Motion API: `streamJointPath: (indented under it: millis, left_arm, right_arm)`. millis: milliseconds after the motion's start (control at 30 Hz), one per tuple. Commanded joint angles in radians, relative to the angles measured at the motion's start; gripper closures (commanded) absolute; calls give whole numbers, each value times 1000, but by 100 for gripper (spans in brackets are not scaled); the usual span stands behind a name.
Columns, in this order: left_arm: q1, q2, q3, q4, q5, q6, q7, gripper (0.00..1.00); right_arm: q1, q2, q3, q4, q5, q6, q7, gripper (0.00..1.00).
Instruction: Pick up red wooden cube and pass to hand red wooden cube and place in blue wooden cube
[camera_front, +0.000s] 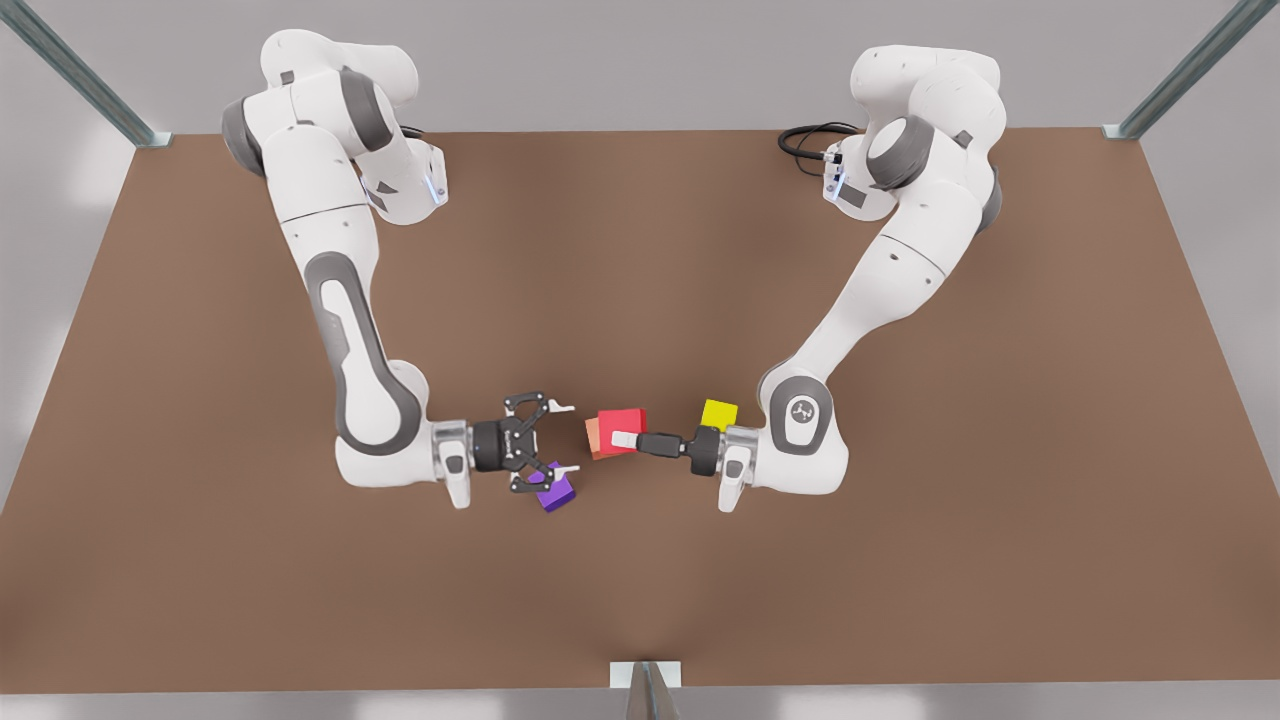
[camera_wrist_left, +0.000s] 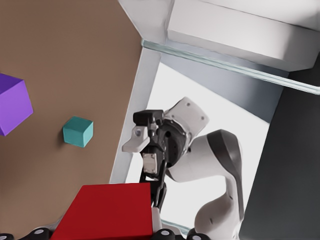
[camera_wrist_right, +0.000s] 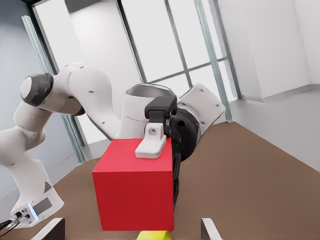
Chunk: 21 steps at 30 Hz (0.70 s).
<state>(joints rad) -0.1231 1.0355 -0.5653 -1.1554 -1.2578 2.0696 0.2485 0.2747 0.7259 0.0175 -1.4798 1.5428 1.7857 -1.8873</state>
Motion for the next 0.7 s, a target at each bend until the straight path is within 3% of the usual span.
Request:
streamJointPath:
  millis: [0,667]
  left_arm:
    - [-1,-2,-1,0,-12,15,72,32]
    - [-21,3,-4,5,-17,56,71,32]
  right_arm:
    - [3,1,1,-2,14,12,-170,0]
    - [83,12,2,7,102,77,-159,0]
